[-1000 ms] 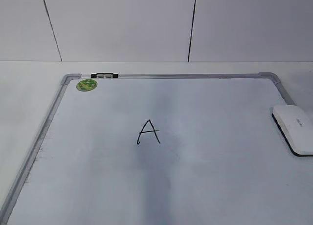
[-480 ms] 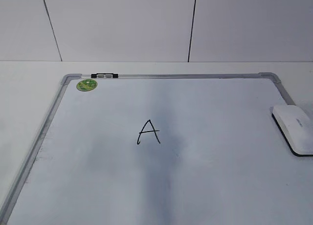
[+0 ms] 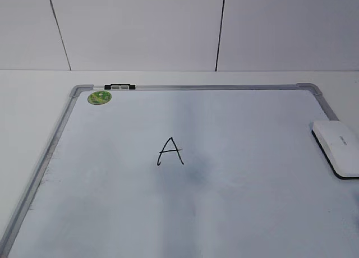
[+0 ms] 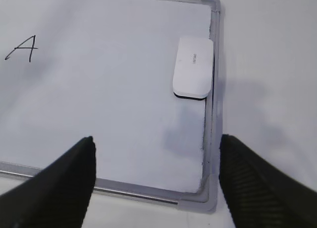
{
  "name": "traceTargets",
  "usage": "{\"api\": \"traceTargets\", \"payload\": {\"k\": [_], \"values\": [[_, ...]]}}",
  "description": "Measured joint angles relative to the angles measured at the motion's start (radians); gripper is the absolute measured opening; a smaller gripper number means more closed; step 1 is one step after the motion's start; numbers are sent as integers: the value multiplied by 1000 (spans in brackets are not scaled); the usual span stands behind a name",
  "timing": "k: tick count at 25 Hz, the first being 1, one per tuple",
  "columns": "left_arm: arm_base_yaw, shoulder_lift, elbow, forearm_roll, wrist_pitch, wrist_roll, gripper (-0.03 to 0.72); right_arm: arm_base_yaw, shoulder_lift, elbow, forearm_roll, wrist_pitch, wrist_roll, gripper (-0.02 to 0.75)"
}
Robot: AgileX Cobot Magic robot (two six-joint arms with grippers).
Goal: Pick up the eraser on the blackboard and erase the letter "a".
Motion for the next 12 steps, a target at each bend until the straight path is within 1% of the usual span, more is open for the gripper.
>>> {"api": "traceTargets", "payload": {"k": [4, 7, 12], "values": [[0, -88, 30, 3, 0, -16, 587, 0, -64, 64, 0, 2, 6, 592], [0, -89, 32, 7, -4, -26, 571, 0, -121, 88, -2, 8, 10, 592], [0, -89, 34, 7, -4, -26, 564, 0, -178, 104, -9, 28, 24, 592]]}}
